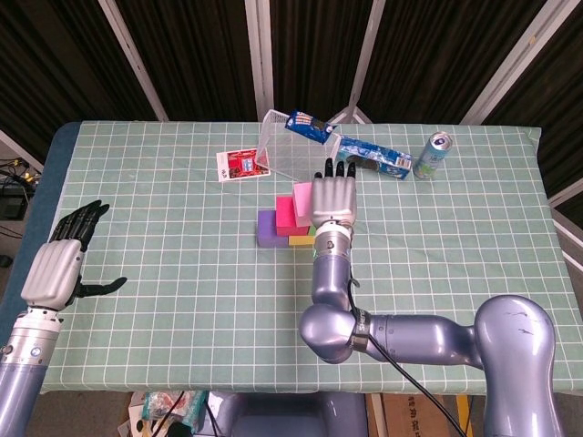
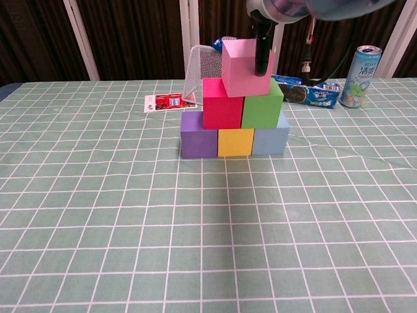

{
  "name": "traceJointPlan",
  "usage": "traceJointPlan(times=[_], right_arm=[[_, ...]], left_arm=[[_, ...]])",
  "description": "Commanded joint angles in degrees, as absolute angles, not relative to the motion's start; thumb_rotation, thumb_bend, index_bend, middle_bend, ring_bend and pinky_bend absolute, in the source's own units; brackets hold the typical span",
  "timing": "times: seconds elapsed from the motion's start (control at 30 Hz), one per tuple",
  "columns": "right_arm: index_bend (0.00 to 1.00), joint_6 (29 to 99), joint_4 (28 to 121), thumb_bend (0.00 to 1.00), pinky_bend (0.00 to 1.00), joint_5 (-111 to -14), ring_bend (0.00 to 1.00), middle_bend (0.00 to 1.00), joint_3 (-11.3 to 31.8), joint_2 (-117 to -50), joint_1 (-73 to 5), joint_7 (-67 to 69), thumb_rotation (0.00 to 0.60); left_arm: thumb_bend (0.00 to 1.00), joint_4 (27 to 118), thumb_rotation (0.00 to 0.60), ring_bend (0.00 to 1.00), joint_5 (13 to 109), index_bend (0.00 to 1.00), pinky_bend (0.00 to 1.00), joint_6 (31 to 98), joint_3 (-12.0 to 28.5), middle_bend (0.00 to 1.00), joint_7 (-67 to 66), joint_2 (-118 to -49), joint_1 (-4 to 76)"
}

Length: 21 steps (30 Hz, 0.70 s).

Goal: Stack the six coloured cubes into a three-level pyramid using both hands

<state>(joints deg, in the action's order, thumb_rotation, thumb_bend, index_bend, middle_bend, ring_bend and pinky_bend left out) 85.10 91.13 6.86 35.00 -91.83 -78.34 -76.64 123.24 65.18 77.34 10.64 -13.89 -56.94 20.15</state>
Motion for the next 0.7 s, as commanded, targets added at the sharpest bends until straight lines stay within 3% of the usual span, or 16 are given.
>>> traceJointPlan(times=[0.03,0.23,0.47,0.7], right_arm=[[0.26,85.2,91.2,0.28,0.00,6.9,0.00,0.00,35.0,-91.9,-78.4,-76.7,0.600],[0.23,85.3,91.3,0.28,0.00,6.7,0.00,0.00,35.0,-91.9,-78.3,-76.6,0.600],[0.02,85.3,91.6,0.28,0.00,6.3,0.00,0.00,34.9,-91.8,-78.1,-76.5,0.600],[0.00,85.8,92.2,0.28,0.00,6.6,0.00,0.00,35.0,-91.5,-78.0,-76.7,0.600]], left_arm=[[0.09,123.3,0.600,0.00,65.2,0.00,0.02,77.4,10.7,0.00,-13.8,-56.9,20.1],[0.09,123.4,0.600,0.00,65.3,0.00,0.02,77.4,10.6,0.00,-13.8,-56.8,20.1],[0.09,123.5,0.600,0.00,65.3,0.00,0.02,77.3,10.6,0.00,-14.0,-56.7,20.1],[0.09,123.7,0.600,0.00,65.3,0.00,0.02,77.5,10.7,0.00,-14.0,-56.5,20.1]])
